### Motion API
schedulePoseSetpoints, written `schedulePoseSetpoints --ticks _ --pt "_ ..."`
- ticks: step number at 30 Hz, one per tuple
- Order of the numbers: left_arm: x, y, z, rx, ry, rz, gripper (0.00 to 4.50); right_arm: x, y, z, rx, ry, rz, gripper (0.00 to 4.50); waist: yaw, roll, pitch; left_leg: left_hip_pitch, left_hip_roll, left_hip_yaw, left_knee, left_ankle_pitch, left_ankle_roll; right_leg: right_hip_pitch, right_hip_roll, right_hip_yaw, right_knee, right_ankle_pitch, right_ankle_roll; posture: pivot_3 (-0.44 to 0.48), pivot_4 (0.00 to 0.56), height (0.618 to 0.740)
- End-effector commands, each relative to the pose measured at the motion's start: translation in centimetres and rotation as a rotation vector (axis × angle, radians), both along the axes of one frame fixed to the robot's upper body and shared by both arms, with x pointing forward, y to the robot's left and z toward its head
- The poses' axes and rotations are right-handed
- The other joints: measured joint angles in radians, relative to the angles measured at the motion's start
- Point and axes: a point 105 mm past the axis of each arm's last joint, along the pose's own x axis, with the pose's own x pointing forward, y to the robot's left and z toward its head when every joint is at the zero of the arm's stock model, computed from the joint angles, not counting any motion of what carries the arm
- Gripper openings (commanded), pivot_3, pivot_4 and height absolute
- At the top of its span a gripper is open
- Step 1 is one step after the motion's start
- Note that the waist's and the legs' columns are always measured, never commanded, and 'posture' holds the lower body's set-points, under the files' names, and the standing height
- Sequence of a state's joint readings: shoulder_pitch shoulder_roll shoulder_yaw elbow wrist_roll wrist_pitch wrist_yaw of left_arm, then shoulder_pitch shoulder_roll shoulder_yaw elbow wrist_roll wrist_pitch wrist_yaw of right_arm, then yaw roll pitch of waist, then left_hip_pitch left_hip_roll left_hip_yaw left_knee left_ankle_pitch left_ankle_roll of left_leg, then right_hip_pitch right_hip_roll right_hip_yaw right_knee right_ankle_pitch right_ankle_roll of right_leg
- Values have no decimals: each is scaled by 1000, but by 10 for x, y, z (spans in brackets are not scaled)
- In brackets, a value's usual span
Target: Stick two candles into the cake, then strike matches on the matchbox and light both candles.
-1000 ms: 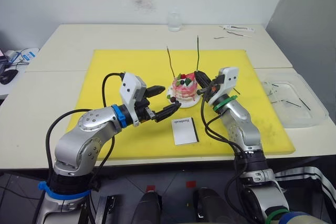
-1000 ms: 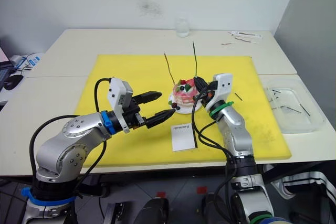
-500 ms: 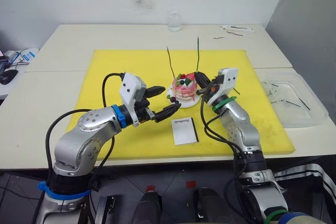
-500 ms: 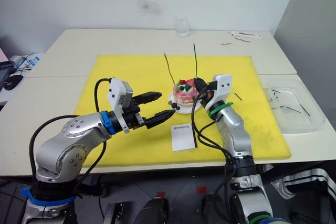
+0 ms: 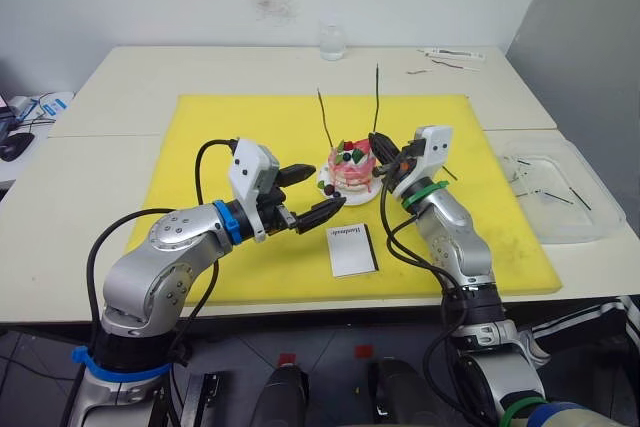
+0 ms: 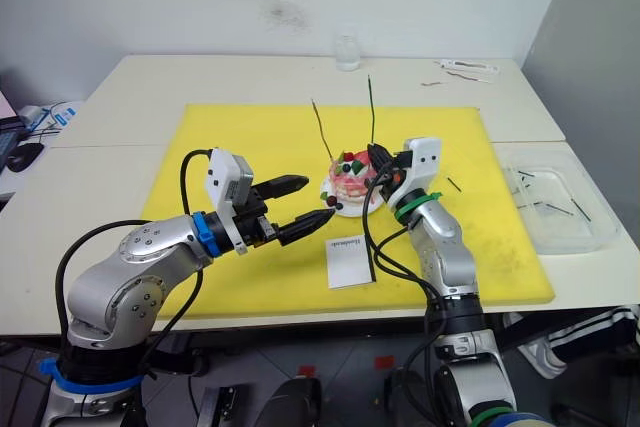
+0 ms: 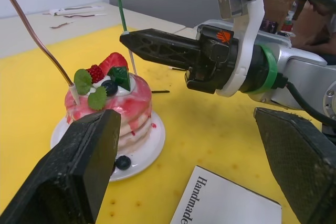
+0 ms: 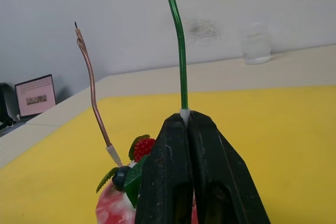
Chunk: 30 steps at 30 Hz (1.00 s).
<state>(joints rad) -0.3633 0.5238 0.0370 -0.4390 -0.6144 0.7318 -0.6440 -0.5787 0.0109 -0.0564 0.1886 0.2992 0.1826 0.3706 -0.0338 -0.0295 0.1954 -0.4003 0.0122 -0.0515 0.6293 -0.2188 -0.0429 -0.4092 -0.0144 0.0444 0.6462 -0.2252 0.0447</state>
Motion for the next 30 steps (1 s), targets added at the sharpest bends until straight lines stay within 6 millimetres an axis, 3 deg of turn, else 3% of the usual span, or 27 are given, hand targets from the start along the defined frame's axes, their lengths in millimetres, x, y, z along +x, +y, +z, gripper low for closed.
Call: schedulePoseSetpoints --ticks 1,18,30 --pt "-7 -4 10 -4 -42 -25 4500 0 1 14 36 -42 2 46 0 0 0 0 0 0 0 0 0 0 0 0 0 0 0 0 150 740" --pt "-5 -4 11 -4 -44 -22 4500 -3 -2 3 -40 -63 -24 46 0 0 0 0 0 0 0 0 0 0 0 0 0 0 0 0 150 740" --pt "-4 -3 12 -1 -47 -15 4500 -5 1 -9 18 -1 -24 46 0 0 0 0 0 0 0 0 0 0 0 0 0 0 0 0 150 740"
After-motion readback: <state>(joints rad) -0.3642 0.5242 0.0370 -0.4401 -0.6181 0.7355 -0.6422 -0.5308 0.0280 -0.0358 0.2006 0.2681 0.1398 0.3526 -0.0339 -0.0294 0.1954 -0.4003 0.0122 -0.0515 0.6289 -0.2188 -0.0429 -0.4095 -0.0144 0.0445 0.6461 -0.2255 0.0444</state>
